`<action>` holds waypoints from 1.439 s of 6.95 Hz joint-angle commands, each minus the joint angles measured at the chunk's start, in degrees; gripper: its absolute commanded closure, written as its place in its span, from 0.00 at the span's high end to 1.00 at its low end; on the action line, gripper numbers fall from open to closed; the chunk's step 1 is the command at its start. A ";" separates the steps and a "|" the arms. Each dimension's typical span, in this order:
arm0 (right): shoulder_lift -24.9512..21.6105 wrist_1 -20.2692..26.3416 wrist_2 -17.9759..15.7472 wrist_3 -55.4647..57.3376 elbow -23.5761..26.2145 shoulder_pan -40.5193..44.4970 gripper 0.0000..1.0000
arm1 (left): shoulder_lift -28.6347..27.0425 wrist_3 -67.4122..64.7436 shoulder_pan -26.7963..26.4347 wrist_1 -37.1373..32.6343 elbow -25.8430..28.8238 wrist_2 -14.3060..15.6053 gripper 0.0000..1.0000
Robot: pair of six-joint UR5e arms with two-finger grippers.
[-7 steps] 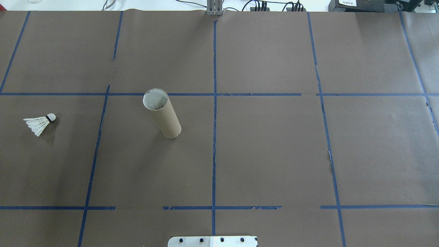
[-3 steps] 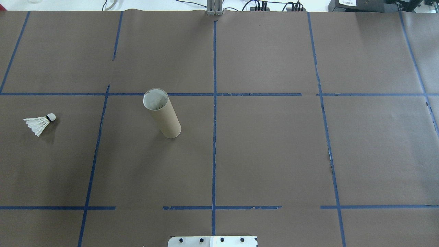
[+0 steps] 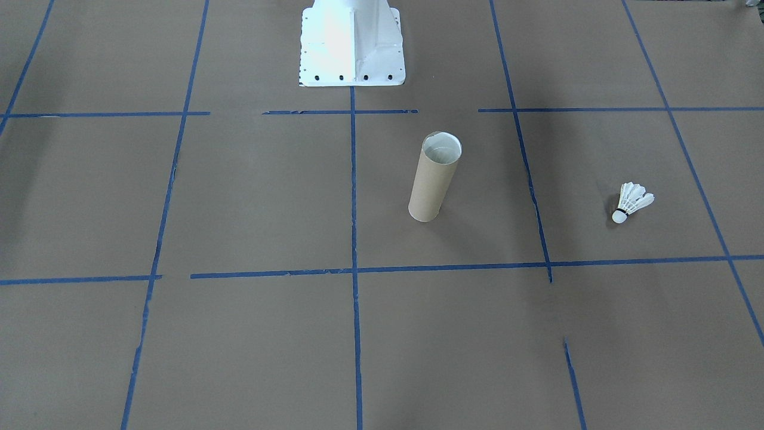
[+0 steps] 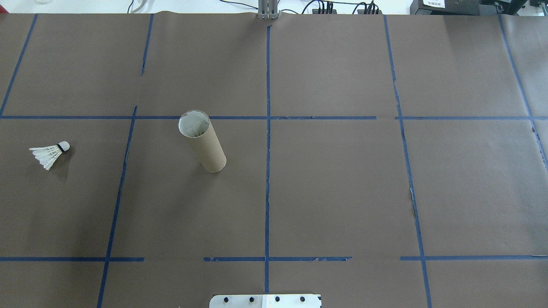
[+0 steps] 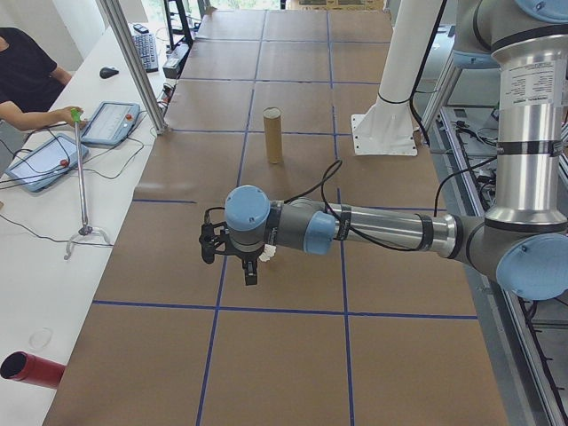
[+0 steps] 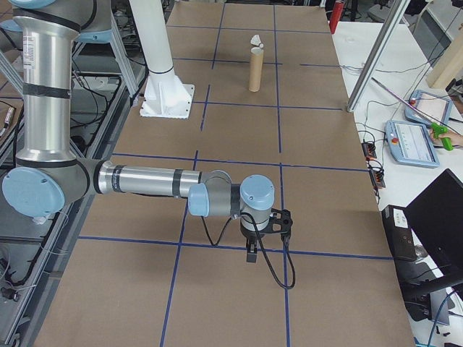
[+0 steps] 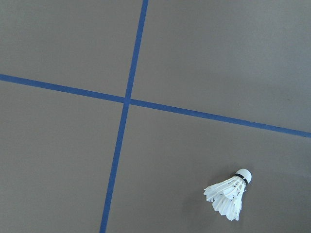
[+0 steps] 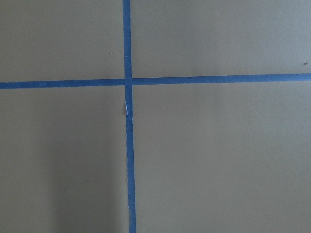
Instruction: Collect badminton balls into bucket
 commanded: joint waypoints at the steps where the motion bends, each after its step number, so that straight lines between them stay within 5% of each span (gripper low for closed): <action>1: 0.00 0.00 0.00 -0.01 0.00 0.00 1.00 | 8.54 -14.19 2.23 -27.85 1.28 0.09 1.00; 3: 0.00 0.00 0.00 -0.01 0.00 0.00 1.00 | 9.29 -15.22 3.99 -35.34 5.15 0.18 1.00; 10: 0.00 0.00 0.00 -0.01 -0.09 0.00 1.00 | 8.59 -50.49 21.99 -62.90 11.02 20.00 1.00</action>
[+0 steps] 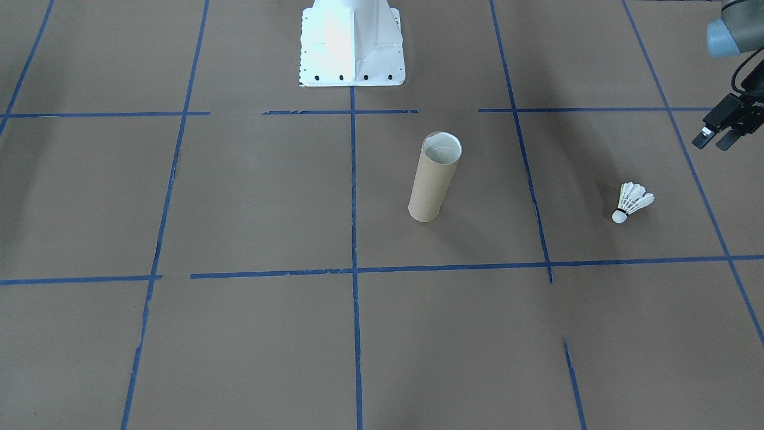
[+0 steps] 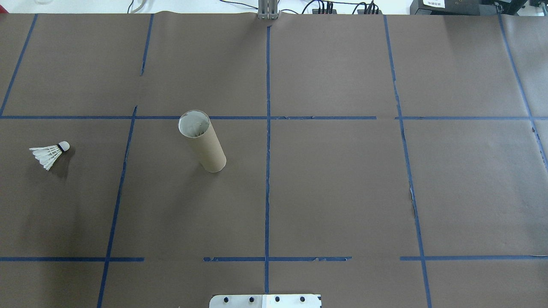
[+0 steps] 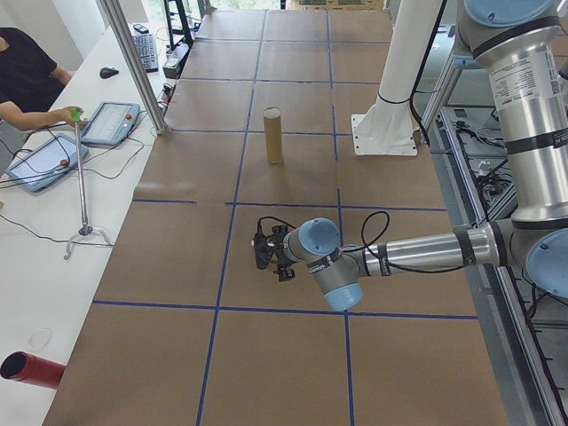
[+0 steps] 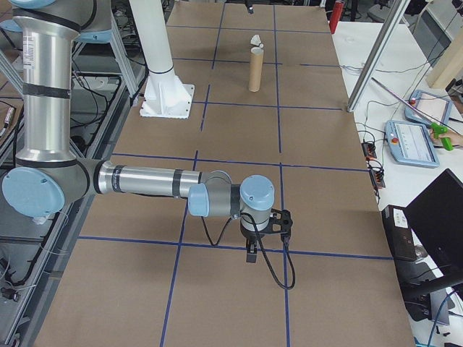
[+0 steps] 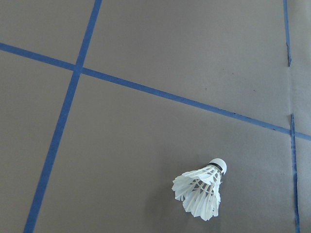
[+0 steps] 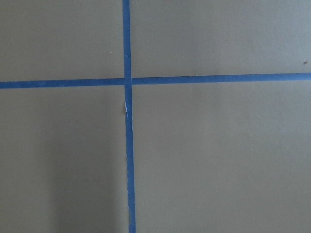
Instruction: Collect badminton balls into bucket
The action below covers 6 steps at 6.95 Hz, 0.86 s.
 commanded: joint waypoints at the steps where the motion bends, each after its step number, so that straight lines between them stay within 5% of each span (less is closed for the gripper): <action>1: 0.00 0.00 0.00 0.00 0.00 0.00 1.00 | -1.80 -12.26 8.70 -9.64 4.00 10.96 1.00; 2: 0.00 0.00 0.00 0.00 0.00 0.00 1.00 | -4.17 -14.93 12.24 -9.84 5.93 14.34 1.00; 6: 0.00 0.00 0.00 0.00 0.08 0.00 1.00 | -6.37 -16.09 15.17 -11.08 7.88 14.46 1.00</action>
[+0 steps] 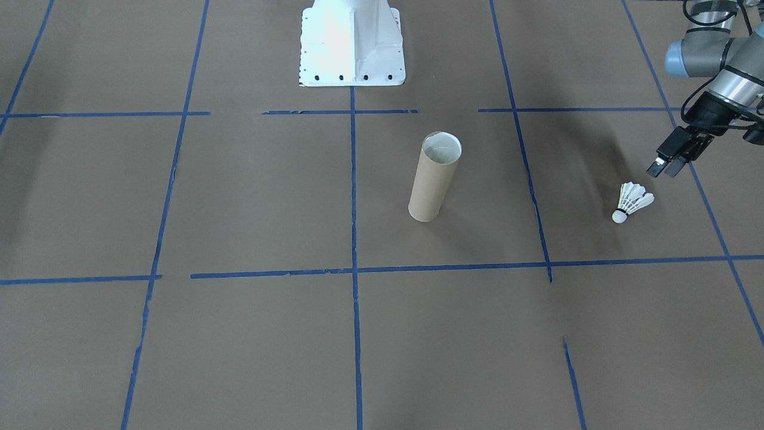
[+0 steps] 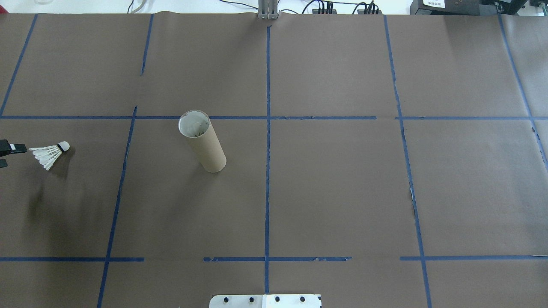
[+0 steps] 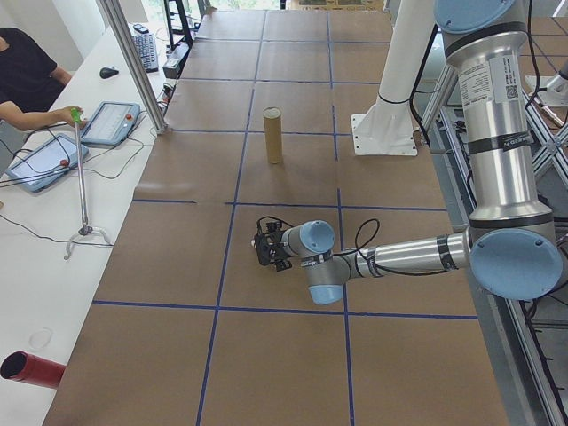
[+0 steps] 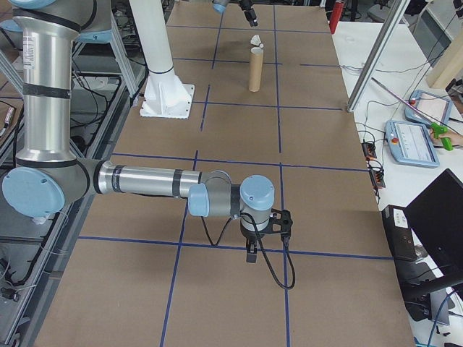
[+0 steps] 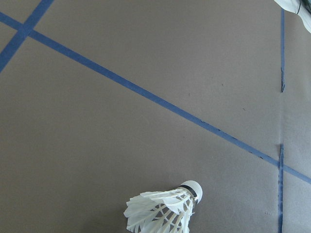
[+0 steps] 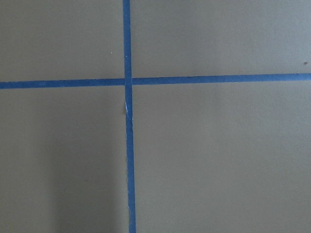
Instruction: Collect badminton balls into bucket
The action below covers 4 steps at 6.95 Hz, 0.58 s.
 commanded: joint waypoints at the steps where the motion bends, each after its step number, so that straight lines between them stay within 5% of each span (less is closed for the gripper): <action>1: 0.00 0.00 0.00 0.00 0.03 0.00 1.00 | -3.84 -3.69 1.73 0.13 1.66 0.24 1.00; 4: 0.00 0.00 0.00 0.00 -0.05 0.00 1.00 | -7.10 -4.16 3.14 0.39 4.46 1.55 1.00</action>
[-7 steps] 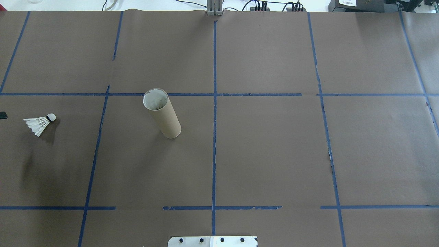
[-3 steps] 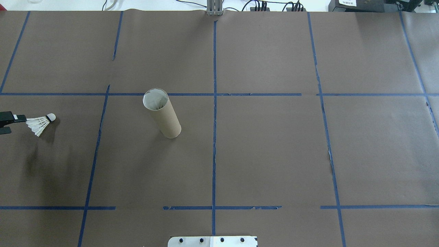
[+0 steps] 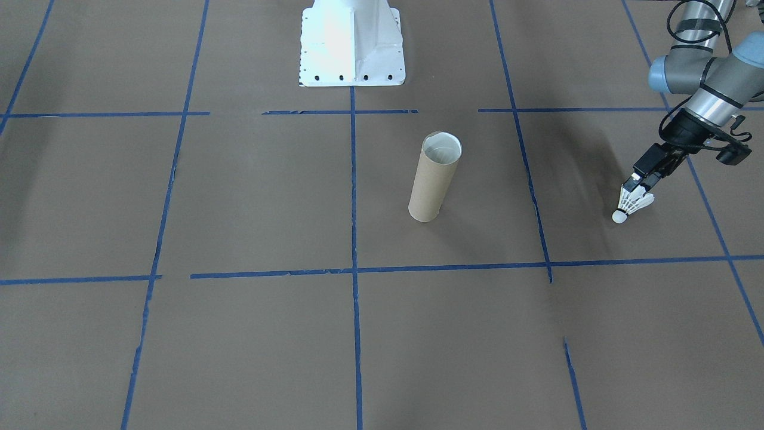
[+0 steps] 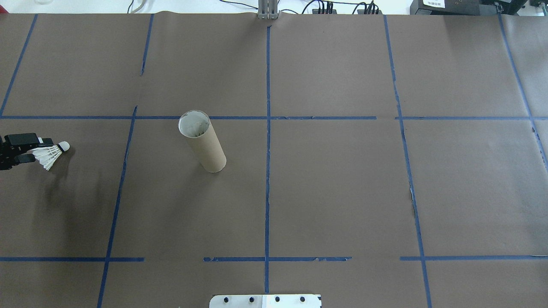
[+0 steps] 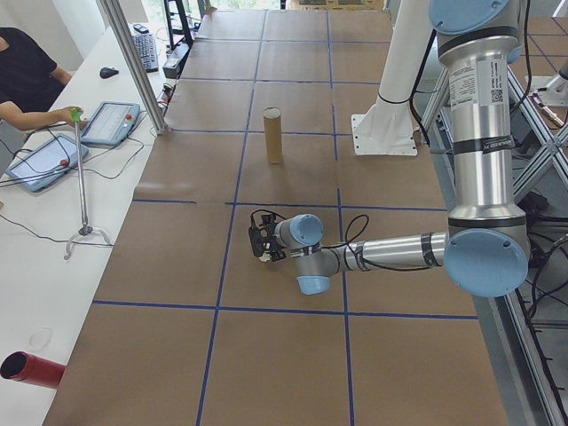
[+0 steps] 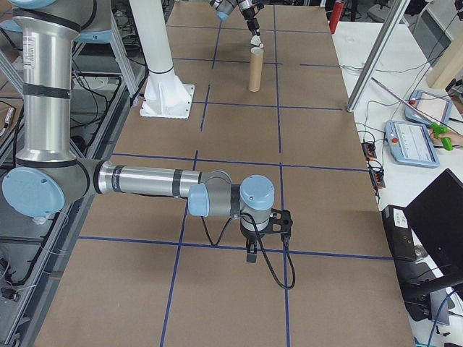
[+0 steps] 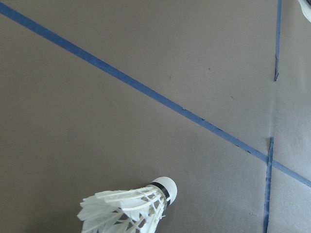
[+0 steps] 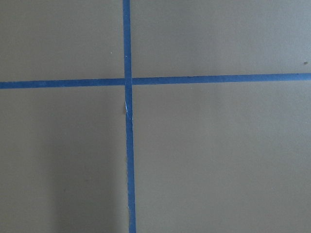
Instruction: Collect badminton balls into bucket
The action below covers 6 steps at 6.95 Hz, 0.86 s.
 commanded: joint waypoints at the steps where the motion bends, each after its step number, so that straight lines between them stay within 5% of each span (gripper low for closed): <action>1: 0.00 0.00 0.00 0.09 0.04 0.00 1.00 | -2.28 -0.18 0.89 0.11 2.74 1.27 1.00; 2: 0.00 0.00 0.00 0.00 0.04 0.00 1.00 | -2.29 0.00 0.98 0.11 2.67 1.18 1.00; 3: 0.00 0.00 0.00 0.00 0.04 0.00 1.00 | -2.29 0.00 0.98 0.11 2.67 1.10 0.85; 5: 0.00 0.00 0.00 0.00 0.04 0.00 1.00 | -1.85 0.09 0.98 -0.24 2.67 0.57 0.03; 6: 0.00 0.00 0.00 0.00 0.04 0.00 1.00 | -1.67 0.44 0.98 -0.24 2.67 0.39 0.00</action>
